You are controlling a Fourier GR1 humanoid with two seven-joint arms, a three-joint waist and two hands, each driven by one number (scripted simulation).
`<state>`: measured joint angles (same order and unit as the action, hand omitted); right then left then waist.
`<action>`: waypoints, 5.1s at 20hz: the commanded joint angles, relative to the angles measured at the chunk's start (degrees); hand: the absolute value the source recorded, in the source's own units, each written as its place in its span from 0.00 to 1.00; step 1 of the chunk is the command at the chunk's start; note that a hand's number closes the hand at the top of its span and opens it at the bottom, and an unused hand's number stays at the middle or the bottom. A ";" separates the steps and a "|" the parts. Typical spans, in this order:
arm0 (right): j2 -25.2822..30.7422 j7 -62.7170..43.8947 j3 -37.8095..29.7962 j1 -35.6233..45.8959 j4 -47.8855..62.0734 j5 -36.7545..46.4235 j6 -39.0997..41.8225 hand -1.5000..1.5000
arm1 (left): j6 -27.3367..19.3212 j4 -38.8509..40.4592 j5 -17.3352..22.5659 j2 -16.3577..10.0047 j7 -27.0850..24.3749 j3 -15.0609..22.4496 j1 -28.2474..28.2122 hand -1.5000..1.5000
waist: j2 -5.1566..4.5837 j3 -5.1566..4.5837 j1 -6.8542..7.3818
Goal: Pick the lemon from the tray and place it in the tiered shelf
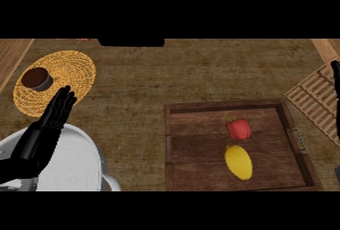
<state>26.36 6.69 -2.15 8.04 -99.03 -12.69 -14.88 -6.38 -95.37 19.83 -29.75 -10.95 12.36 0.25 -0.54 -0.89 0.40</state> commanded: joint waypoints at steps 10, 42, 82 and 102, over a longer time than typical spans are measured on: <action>-6.56 -11.07 13.31 -6.03 6.02 32.45 -25.78 1.00 | -3.93 12.22 1.21 -1.81 9.99 -5.30 -4.80 0.50 | 0.22 0.41 -1.34; -23.69 -74.73 36.04 -7.25 -11.21 85.42 45.40 0.00 | -3.22 14.16 -0.34 -0.95 13.00 -6.17 -0.92 0.50 | 0.42 0.76 0.03; -21.50 -51.89 20.28 -5.45 8.45 89.47 37.26 1.00 | 3.12 11.87 -2.31 0.55 19.16 -12.55 0.30 0.50 | 0.48 0.92 0.01; -18.04 -53.57 -0.72 -3.23 -14.94 80.50 33.27 1.00 | 2.98 12.46 -5.86 4.41 15.77 -13.26 -3.11 0.50 | 0.65 0.94 -0.66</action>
<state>6.79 -47.84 5.15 3.69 -111.06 72.33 19.48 -2.92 -83.36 14.47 -25.86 2.02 -1.59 0.17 0.43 0.56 -0.44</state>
